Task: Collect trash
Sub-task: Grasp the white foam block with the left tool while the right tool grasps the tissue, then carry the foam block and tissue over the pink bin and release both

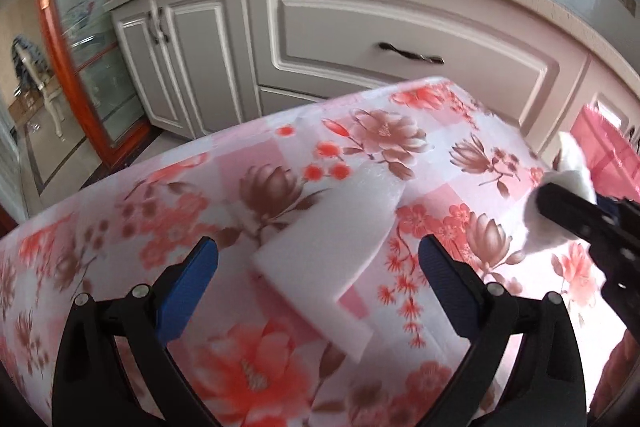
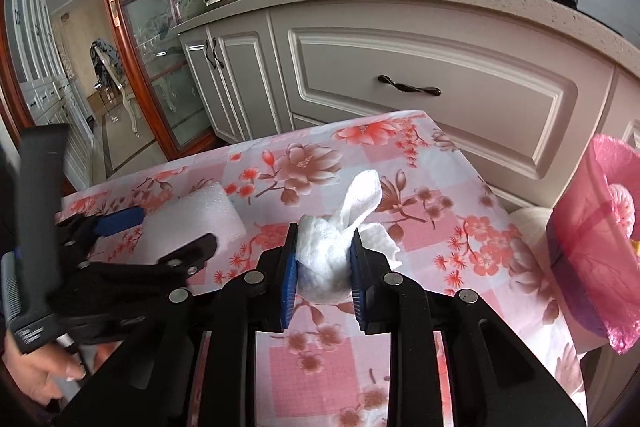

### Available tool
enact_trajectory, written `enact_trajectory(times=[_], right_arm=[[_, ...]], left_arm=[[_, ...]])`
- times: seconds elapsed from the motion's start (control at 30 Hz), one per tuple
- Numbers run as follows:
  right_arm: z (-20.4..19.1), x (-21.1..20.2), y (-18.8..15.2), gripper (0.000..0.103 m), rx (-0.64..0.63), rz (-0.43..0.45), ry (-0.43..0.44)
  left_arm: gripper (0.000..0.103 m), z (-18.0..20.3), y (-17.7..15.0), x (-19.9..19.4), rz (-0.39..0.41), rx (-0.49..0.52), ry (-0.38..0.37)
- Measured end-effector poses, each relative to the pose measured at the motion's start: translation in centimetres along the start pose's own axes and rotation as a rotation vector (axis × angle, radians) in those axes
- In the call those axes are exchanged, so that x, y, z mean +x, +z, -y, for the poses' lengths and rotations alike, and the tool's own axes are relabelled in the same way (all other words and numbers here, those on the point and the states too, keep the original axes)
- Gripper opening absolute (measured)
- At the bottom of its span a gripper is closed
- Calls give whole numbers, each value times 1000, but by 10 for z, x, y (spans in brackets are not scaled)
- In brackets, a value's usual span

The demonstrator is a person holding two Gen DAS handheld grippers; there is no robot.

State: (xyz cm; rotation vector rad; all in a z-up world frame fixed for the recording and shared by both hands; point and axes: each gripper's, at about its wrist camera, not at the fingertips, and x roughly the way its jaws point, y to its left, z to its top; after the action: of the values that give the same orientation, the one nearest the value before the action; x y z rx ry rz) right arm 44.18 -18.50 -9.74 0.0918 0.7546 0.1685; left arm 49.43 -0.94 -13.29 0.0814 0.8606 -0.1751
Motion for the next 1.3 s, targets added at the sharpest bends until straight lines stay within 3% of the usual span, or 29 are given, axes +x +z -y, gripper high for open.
enact_trajectory(times=[0.03,0.1,0.2,0.53,0.9,1.3], right_arm=[[2,0,-1,24,3,0,0],[5,-1,-3,24,10,-1,-2],[9,-2,-5,24,21,-3,2],[-5,-26,-23,24,-8,-8,37],[-36,-88,-61,24,-93,2,62],[-48,-176,-91,24,-155,118,70]], left_arm=[[87,3,1,5,-13,18,-1],[64,6,-1,8,-26,33,-15],[52,9,-10,4,-18,27,-36],[52,16,-48,-38,15,-4,-34],[52,18,-102,-127,95,-49,33],[52,39,-133,-231,273,-75,65]])
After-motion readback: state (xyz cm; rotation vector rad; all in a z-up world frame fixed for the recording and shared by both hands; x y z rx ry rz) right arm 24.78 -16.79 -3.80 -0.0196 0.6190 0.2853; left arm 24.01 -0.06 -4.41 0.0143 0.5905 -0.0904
